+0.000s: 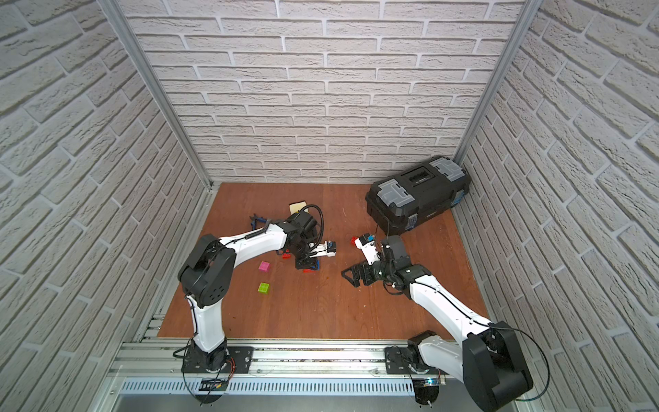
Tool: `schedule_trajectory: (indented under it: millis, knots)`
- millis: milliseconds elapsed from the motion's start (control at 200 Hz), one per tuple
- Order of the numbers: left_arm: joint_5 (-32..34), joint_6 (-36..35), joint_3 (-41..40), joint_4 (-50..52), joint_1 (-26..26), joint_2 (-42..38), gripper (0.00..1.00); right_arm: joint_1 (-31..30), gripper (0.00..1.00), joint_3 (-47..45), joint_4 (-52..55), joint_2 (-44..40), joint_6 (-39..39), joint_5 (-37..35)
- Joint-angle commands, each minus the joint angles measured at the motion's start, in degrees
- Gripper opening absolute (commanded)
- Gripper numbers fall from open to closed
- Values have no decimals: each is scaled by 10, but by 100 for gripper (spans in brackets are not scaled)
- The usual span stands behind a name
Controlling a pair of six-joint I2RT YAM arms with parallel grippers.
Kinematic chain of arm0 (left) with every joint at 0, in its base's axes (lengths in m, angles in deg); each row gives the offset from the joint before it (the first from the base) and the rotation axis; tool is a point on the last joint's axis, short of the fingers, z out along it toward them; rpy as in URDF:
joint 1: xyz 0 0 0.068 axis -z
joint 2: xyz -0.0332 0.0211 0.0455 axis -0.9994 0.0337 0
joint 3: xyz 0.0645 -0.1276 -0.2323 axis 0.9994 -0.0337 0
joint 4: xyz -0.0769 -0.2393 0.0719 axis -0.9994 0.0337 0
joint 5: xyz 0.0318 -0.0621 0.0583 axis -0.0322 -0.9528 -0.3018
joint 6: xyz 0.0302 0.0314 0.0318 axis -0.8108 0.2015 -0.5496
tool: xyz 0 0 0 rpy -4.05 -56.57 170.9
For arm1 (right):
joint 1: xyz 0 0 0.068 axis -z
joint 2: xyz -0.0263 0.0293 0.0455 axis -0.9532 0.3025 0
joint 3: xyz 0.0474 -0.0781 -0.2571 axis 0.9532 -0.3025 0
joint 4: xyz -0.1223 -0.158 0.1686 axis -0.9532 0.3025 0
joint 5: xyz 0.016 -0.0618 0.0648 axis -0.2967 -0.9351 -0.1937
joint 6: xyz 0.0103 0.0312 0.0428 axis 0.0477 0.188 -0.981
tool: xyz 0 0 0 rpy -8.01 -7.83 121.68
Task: Assemble the letter s with lego
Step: Assemble the lego brick with the lego brick, then pick up the lego brick from the center of the board.
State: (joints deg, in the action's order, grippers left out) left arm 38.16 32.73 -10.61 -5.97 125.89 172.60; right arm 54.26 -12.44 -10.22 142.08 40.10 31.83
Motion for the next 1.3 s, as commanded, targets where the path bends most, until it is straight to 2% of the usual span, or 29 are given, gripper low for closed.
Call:
schedule_trajectory:
  millis: [0,240,410,775,1020,1295]
  knots:
    - [1,-6,-14,-2,-2,-4,42,-4,98,2,1,-16,7,4]
    - [-8,8,-4,-7,-5,-43,58,-4,98,12,16,-22,13,0]
    - [-8,19,0,13,-13,-77,63,-4,98,16,26,-32,14,-2]
    - [34,10,-42,32,-88,-126,63,-16,98,21,-2,-21,-1,24]
    - [56,-35,-48,18,-131,-104,63,-33,98,33,-22,5,-3,23]
    - [65,-60,-54,-2,-148,-66,62,-45,98,41,-37,31,-5,22]
